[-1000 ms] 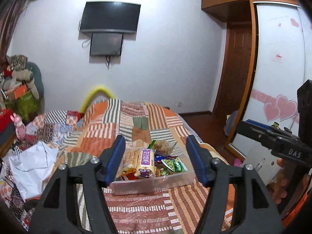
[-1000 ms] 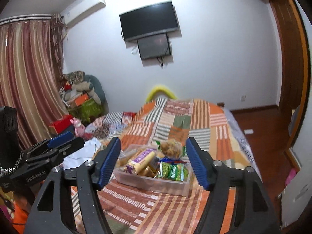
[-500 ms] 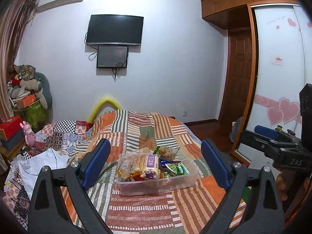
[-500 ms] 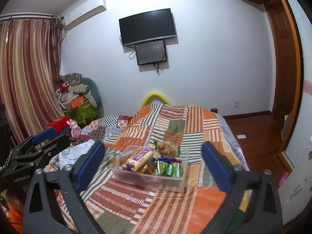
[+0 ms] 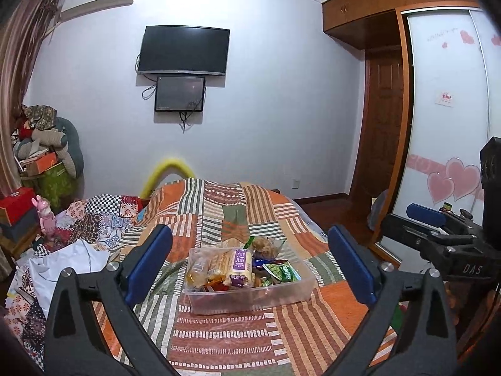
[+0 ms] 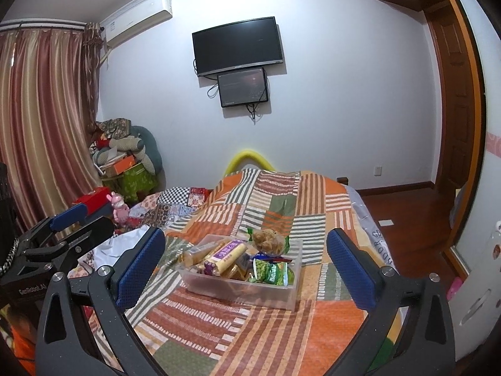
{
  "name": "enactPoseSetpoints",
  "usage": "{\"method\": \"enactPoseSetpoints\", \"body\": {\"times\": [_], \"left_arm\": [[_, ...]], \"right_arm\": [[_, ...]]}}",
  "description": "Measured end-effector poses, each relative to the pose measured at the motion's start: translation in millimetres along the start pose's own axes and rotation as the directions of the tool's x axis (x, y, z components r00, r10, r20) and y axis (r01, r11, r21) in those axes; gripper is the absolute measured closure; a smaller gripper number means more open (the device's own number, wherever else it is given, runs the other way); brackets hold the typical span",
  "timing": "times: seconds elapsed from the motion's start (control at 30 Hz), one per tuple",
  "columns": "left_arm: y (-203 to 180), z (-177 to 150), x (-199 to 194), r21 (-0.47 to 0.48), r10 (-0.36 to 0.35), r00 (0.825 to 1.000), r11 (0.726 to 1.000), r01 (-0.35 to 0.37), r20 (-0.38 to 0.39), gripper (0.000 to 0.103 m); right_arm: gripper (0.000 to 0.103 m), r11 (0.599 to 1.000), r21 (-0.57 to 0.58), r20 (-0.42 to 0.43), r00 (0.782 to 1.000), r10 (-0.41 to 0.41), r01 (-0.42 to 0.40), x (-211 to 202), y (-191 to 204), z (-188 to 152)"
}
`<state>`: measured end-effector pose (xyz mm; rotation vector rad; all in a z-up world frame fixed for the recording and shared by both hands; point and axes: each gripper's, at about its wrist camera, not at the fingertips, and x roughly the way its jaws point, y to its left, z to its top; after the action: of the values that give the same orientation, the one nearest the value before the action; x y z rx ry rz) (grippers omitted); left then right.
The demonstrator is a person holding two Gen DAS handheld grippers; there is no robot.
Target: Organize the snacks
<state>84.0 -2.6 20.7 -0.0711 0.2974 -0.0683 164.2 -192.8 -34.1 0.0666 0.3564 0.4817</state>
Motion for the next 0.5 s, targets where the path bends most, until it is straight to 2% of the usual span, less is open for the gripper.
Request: {"method": "enactPoseSetpoints", "body": {"times": [0.5], "left_arm": [[0.2,-0.9,0.3,-0.008,-0.001,1.0,1.0,0.001,-0.006,0.001]], "right_arm": [[0.0,1.0,-0.001,0.007,1.0,-0.007,0.007,-0.7,0.2,-0.3]]}}
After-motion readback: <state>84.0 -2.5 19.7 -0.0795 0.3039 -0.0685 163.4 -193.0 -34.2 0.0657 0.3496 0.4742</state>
